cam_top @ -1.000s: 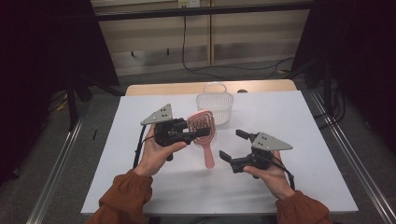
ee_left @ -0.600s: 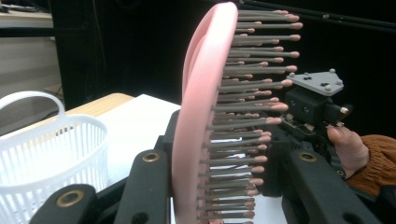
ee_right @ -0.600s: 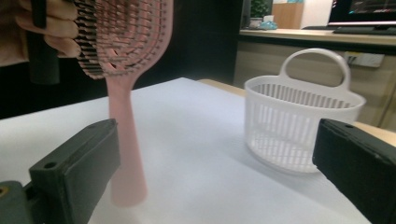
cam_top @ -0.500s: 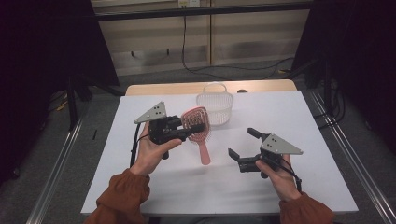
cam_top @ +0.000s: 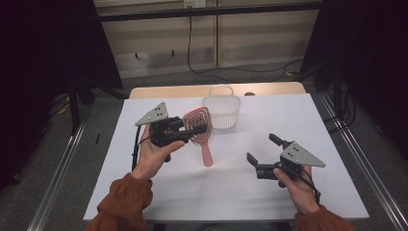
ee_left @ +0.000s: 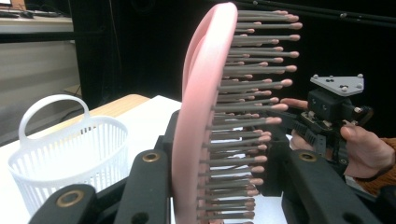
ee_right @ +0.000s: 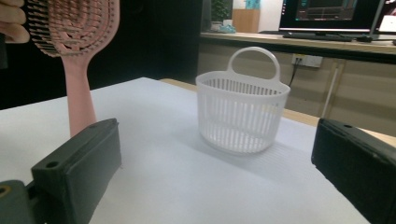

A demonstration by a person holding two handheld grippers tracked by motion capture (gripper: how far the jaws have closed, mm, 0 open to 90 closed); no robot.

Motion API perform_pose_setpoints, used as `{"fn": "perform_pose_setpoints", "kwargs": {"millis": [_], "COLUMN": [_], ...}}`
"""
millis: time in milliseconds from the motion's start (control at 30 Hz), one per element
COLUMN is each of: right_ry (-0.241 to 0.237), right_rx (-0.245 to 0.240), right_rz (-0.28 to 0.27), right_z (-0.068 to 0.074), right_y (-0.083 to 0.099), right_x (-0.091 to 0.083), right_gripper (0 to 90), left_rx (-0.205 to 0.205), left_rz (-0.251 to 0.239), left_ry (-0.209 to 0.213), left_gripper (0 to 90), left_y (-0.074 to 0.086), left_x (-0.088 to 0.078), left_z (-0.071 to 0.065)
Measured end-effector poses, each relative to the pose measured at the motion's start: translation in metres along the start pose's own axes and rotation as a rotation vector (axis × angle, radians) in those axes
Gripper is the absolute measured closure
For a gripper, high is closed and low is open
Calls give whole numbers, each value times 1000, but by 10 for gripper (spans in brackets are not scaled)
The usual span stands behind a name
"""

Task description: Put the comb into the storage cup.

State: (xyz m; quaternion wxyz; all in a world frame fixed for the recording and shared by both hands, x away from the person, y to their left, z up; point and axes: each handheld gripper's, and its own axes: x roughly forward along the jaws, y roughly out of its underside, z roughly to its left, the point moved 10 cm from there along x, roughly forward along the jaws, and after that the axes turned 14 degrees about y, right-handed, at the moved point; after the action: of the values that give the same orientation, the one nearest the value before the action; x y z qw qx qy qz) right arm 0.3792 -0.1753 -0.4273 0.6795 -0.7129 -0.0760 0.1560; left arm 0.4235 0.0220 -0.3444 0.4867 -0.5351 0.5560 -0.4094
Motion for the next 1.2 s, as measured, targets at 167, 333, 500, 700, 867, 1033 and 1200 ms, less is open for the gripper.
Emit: {"fn": "perform_pose_setpoints", "kwargs": {"millis": [167, 333, 500, 700, 867, 1033, 1200], "right_ry": [33, 65, 89, 135, 151, 159, 172], "right_rx": [3, -1, -3, 12, 15, 12, 12], "right_rz": [-5, -15, -11, -8, -4, -1, -4], "right_z": [-8, -17, -27, -40, -46, -48, -51], "right_y": [0, -3, 1, 5, 10, 14, 17], "right_x": [-5, -14, -23, -33, -45, -52, -57], "right_gripper": [15, 15, 15, 15, 15, 15, 9], "left_rx": [2, 5, 12, 33, 52, 44, 33], "left_rz": [-4, 1, -3, 7, 13, 7, -4], "left_ry": [-6, -23, -42, -50, -44, -58, -77], "left_gripper": [641, 641, 641, 641, 641, 641, 641], "left_y": [-1, -2, -5, -7, -13, -14, -17], "left_x": [1, -1, -6, -8, -4, -1, 0], "left_z": [1, 3, 7, 5, 4, 12, 22]}}
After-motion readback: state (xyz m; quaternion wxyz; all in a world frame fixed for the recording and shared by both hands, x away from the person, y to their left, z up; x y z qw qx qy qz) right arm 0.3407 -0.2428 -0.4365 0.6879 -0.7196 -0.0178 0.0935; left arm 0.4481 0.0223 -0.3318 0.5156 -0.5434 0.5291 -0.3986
